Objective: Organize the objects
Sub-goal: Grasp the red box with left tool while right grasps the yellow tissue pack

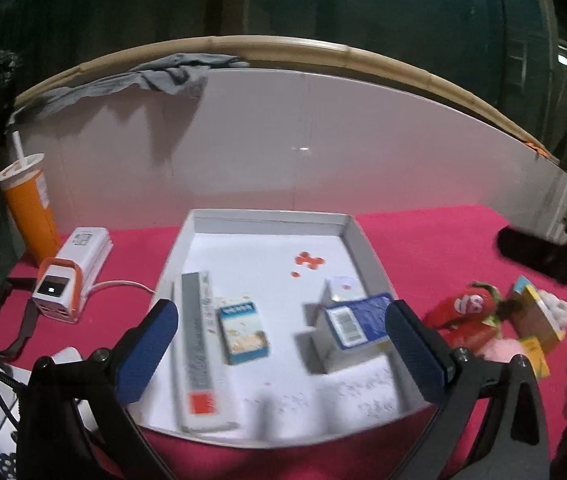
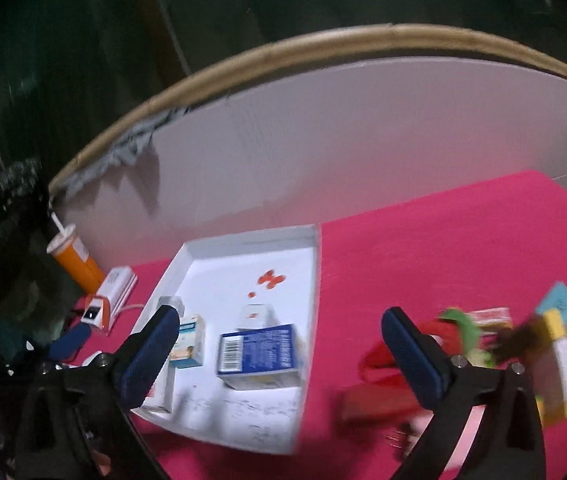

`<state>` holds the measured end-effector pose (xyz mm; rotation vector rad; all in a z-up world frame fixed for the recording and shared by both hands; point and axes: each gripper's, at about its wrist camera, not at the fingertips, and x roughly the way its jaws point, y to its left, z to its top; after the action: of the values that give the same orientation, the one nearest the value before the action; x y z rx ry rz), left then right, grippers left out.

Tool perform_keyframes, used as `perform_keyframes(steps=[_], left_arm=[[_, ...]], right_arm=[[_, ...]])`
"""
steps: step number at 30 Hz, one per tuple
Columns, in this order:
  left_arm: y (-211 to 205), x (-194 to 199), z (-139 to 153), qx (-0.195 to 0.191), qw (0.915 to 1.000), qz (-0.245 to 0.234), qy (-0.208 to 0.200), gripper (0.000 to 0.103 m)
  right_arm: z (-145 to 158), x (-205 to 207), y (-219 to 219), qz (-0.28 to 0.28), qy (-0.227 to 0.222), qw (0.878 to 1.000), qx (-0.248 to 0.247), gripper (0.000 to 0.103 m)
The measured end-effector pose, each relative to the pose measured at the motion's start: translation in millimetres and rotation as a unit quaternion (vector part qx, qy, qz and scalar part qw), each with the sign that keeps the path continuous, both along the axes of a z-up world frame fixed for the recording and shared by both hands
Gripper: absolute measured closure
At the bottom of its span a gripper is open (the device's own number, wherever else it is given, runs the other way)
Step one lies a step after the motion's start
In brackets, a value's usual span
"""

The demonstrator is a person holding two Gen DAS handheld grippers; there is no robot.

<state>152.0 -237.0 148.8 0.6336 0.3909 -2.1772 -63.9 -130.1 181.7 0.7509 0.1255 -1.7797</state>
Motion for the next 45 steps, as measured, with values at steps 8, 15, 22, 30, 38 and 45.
perform_keyframes(steps=[8,15,22,30,38,45], left_arm=[[31,-38,-8,0.004,0.9970,-0.075,-0.019,0.000],[63,-87,-27,-0.022,0.9792,-0.180,-0.091,0.000],[81,-130,-58,-0.059,0.9545,-0.224,-0.188,0.000],[90,-164,-79,-0.097,0.9283,-0.247,-0.260,0.009],[89,-181,-91,-0.079,0.9191,-0.274,-0.272,0.010],[86,-198,-109,-0.060,0.9142,-0.267,-0.299,0.045]], right_arm=[[18,-59,96,-0.086,-0.003,0.995,-0.045,0.000],[-3,-111,168,-0.157,-0.016,0.987,-0.031,0.000],[-55,-110,188,-0.118,0.014,0.991,0.059,0.000],[-101,-78,147,-0.051,0.084,0.985,0.143,0.016],[-109,-89,134,-0.039,0.058,0.987,0.143,0.018],[-124,-88,119,-0.048,0.049,0.982,0.176,0.039]])
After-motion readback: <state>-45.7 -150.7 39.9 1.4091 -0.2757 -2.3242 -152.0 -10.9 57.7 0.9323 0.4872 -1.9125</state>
